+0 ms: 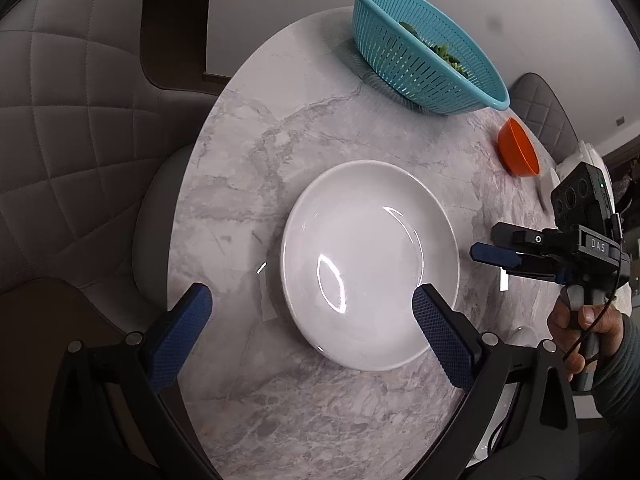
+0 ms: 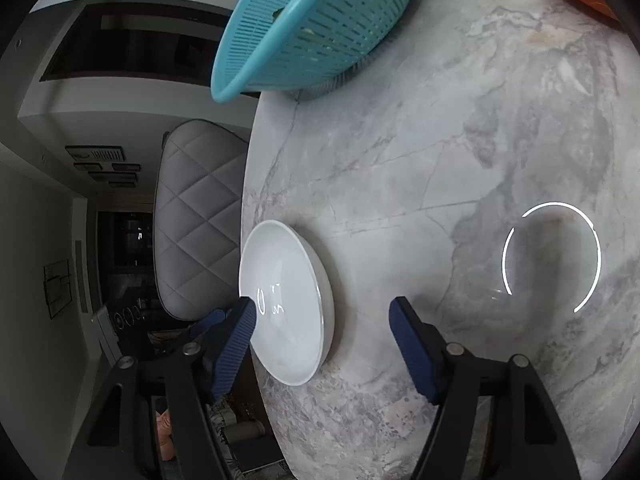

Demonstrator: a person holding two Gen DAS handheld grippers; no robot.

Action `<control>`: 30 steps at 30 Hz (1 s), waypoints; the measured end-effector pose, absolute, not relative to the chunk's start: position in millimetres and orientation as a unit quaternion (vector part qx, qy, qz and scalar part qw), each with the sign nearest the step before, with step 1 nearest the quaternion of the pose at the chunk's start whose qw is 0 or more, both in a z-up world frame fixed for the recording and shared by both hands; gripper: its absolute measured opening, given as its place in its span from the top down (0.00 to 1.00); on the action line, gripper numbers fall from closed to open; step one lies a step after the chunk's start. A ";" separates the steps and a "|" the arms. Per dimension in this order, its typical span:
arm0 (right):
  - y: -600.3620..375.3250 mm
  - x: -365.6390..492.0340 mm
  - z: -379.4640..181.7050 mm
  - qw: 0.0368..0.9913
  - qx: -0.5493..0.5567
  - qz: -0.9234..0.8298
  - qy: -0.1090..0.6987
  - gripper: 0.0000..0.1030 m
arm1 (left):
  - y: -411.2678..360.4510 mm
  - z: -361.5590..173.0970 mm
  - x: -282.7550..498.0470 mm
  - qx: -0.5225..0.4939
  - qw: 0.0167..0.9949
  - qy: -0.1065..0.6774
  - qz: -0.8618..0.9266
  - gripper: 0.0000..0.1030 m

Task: Organize plates and bowls
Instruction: 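Move both grippers to the rim of the white deep plate, then close both grippers on the rim of the white deep plate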

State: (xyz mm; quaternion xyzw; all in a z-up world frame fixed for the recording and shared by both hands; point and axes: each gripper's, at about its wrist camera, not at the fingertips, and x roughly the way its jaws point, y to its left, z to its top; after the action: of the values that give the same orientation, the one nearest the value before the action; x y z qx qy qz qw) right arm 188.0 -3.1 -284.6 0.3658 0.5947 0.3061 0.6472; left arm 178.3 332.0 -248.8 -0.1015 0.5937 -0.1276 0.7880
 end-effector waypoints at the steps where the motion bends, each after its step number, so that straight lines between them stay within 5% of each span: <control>1: 0.8 188.1 -285.5 0.648 0.358 0.307 0.598 0.35 | 331.5 -249.9 179.5 -0.101 0.787 0.594 -0.132 0.03; 23: 41.0 192.3 -287.9 0.657 0.275 0.310 0.629 0.56 | 333.3 -276.6 200.4 -0.101 0.754 0.635 -0.133 0.58; 30: 50.1 193.7 -287.1 0.660 0.258 0.313 0.632 0.64 | 334.5 -278.5 201.7 -0.105 0.746 0.643 -0.136 0.64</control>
State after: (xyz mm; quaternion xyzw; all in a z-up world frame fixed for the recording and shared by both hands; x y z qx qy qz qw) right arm 193.7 50.1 -287.1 0.2578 0.6323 0.3132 0.6600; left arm 201.7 334.5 -278.5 -0.1051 0.6432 -0.1356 0.7462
